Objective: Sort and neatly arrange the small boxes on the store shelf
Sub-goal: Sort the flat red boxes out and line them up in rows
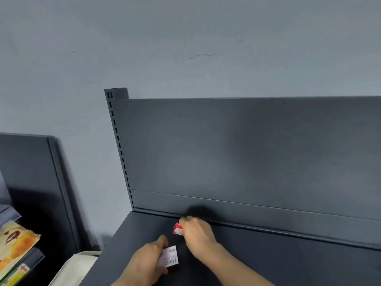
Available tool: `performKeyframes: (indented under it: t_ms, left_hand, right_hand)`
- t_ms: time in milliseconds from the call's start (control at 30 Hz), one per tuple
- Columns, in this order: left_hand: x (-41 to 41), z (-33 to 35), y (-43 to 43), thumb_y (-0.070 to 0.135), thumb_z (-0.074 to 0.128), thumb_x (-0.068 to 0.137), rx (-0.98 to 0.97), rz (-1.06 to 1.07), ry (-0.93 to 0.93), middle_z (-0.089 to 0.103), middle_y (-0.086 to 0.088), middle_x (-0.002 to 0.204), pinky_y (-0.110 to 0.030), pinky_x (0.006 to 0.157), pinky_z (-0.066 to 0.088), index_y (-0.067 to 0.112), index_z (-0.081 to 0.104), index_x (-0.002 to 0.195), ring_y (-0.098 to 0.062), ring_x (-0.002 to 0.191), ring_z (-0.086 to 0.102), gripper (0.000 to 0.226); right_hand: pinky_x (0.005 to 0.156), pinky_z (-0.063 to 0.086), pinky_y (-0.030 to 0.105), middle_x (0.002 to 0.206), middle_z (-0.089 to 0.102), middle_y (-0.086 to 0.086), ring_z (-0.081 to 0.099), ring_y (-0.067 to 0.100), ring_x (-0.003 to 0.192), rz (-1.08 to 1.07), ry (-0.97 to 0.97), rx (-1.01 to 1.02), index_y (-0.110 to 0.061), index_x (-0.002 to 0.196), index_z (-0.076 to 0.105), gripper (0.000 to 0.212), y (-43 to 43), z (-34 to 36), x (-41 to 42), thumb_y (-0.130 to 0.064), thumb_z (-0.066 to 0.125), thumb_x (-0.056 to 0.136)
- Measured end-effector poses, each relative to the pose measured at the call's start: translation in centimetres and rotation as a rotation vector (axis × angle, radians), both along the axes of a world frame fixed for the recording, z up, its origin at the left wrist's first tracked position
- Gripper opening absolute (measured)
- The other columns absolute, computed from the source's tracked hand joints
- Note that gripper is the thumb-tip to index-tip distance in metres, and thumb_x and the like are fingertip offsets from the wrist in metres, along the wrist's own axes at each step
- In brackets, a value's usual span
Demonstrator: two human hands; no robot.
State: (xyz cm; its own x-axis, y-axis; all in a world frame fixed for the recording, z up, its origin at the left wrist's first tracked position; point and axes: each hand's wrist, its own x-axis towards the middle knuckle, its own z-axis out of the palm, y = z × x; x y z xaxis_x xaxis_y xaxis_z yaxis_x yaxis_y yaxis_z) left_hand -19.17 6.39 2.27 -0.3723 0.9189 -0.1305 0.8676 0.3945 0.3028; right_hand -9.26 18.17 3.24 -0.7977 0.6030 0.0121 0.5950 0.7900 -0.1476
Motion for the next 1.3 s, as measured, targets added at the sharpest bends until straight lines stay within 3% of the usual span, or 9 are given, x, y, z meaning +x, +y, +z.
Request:
performKeyframes:
  t_ms: [133,267,433,533,667,833,967,1100,1300]
  left_hand:
    - [0.6,0.1,0.7,0.023,0.072,0.069,-0.025,0.062,-0.026,0.057,0.014,0.106,-0.021,0.086,0.047,0.032,0.055,0.11,-0.008,0.106,0.057,0.046]
    - [1.4,0.0,1.3,0.03,0.07,0.066,-0.009,0.069,0.001,0.059,0.012,0.079,-0.017,0.067,0.044,0.046,0.045,0.062,-0.007,0.084,0.06,0.03]
    - [7.2,2.6,3.4,0.024,0.074,0.067,0.166,-0.009,0.028,0.049,0.008,0.046,-0.016,0.049,0.033,0.035,0.04,0.045,-0.003,0.048,0.045,0.042]
    - [13.4,5.6,4.7,0.018,0.078,0.068,0.278,-0.086,-0.06,0.054,0.01,0.044,-0.02,0.05,0.037,0.033,0.053,0.05,-0.004,0.045,0.048,0.035]
    - [22.8,8.2,5.8,0.017,0.08,0.069,0.336,-0.184,-0.128,0.061,0.028,0.052,-0.008,0.049,0.039,0.027,0.07,0.069,0.006,0.054,0.057,0.014]
    - [34.4,9.2,6.1,0.018,0.079,0.071,0.314,-0.271,-0.237,0.07,0.013,0.066,-0.02,0.06,0.049,0.029,0.069,0.073,-0.003,0.06,0.062,0.015]
    - [41.6,8.3,6.5,0.019,0.077,0.073,0.281,-0.35,-0.197,0.069,0.011,0.07,-0.022,0.059,0.048,0.026,0.068,0.074,-0.005,0.063,0.062,0.011]
    - [46.5,6.7,6.4,0.023,0.074,0.077,0.225,-0.392,-0.164,0.067,0.013,0.074,-0.012,0.056,0.04,0.023,0.069,0.084,-0.004,0.064,0.059,0.008]
    - [49.5,3.5,5.9,0.028,0.07,0.08,0.136,-0.402,-0.155,0.068,0.013,0.098,-0.007,0.063,0.038,0.027,0.067,0.104,-0.001,0.073,0.055,0.024]
  right_hand:
    - [0.083,0.045,0.04,0.116,0.059,0.016,0.056,0.036,0.107,-0.064,0.042,0.009,-0.004,0.111,0.054,0.024,0.2,1.5,2.5,-0.004,0.054,0.087]
    - [0.081,0.044,0.04,0.114,0.06,0.017,0.056,0.038,0.105,-0.111,0.095,0.0,-0.005,0.109,0.056,0.019,0.2,3.6,6.9,-0.013,0.051,0.092]
    - [0.079,0.04,0.037,0.112,0.061,0.015,0.053,0.033,0.105,-0.177,0.189,0.005,-0.007,0.108,0.054,0.024,0.4,5.8,15.8,-0.026,0.046,0.095]
    - [0.071,0.033,0.031,0.106,0.063,0.011,0.053,0.03,0.101,-0.209,0.239,0.0,-0.01,0.102,0.055,0.023,0.5,6.8,22.6,-0.03,0.046,0.094]
    - [0.069,0.032,0.028,0.101,0.066,0.007,0.055,0.028,0.096,-0.251,0.226,-0.041,-0.015,0.103,0.059,0.024,0.2,8.6,32.6,-0.035,0.05,0.092]
    - [0.071,0.038,0.028,0.085,0.059,-0.002,0.051,0.021,0.083,-0.262,0.15,-0.089,-0.023,0.105,0.061,0.022,0.0,9.6,44.2,-0.037,0.051,0.092]
    - [0.082,0.049,0.033,0.11,0.067,0.0,0.06,0.021,0.099,-0.256,0.062,-0.104,-0.026,0.115,0.06,0.028,0.4,8.8,51.2,-0.039,0.051,0.092]
    - [0.083,0.05,0.03,0.111,0.067,-0.001,0.061,0.017,0.095,-0.166,-0.01,-0.12,-0.022,0.115,0.061,0.029,0.4,6.9,55.6,-0.038,0.048,0.093]
    - [0.091,0.045,0.033,0.126,0.059,-0.002,0.054,0.02,0.115,-0.105,-0.081,-0.083,-0.027,0.128,0.05,0.035,-0.3,3.0,57.7,-0.038,0.04,0.096]
